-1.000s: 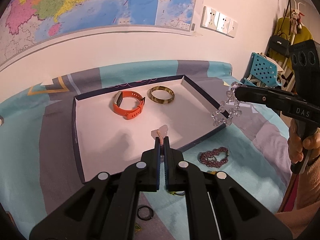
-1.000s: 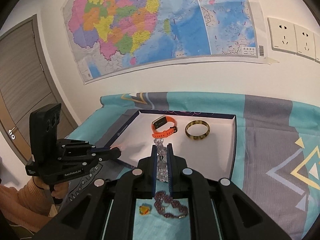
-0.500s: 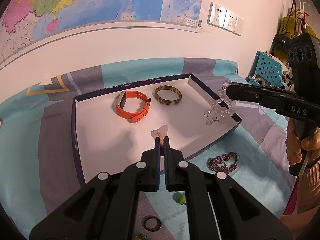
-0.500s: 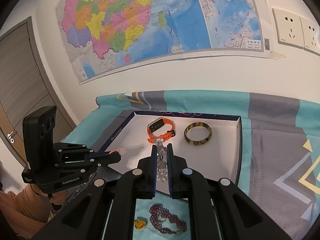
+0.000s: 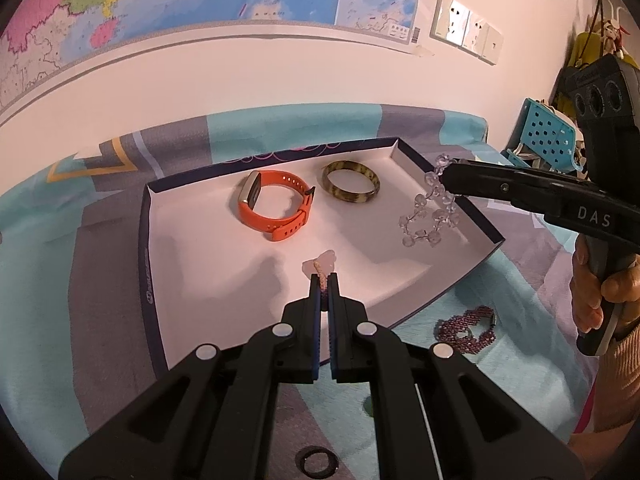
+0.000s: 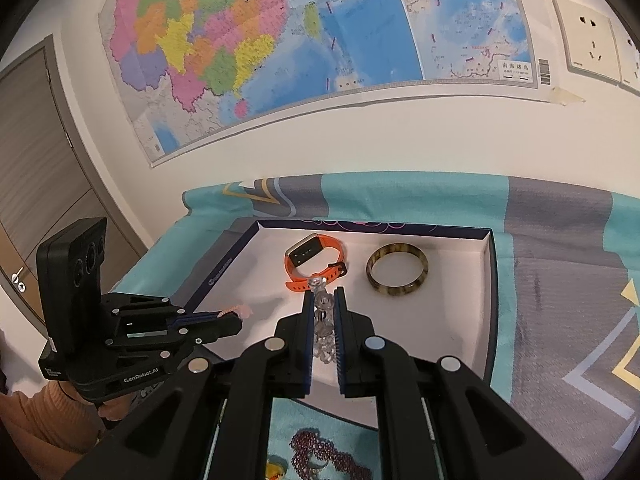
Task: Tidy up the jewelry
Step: 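Lift and carry the crystal bracelet and pink ring with both tools into the box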
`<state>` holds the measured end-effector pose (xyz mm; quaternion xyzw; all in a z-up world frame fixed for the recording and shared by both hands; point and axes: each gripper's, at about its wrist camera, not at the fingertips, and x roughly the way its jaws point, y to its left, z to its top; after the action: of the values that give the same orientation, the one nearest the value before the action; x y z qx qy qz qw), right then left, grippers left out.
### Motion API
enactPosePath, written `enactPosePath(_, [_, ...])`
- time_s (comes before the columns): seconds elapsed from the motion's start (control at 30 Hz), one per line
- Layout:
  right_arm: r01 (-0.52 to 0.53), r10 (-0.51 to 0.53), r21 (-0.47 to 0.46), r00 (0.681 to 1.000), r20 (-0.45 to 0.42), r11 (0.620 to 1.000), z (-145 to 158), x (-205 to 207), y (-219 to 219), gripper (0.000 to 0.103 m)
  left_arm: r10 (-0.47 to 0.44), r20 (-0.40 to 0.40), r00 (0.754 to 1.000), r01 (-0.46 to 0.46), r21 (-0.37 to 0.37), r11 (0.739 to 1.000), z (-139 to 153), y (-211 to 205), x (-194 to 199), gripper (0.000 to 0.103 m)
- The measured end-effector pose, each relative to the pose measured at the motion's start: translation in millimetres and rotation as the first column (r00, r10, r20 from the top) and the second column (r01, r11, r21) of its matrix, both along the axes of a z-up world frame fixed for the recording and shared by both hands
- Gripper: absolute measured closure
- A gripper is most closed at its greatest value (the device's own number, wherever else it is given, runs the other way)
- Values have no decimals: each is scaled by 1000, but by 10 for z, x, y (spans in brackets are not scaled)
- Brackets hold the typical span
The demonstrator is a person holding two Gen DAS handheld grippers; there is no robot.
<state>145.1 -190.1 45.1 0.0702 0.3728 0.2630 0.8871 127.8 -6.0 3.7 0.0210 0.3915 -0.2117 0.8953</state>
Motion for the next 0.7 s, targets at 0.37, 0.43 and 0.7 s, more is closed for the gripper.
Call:
enactPosePath(0.37, [-1,1,-2,1000,-22,1000,-89,90,45,95,15,-32,999,-15,7,1000,-103,18,115,99])
enactPosePath(0.43, [2,-2,-1,1000,-26,1000,-109,106,46,95,17,-35,999,-17,12,1000,-120,12,133,99])
enactPosePath(0.7, [4,-4,-1,999,-43,1000,-180,181,78,95,25,-57,998,-24,30,999,-195,-14,213,99])
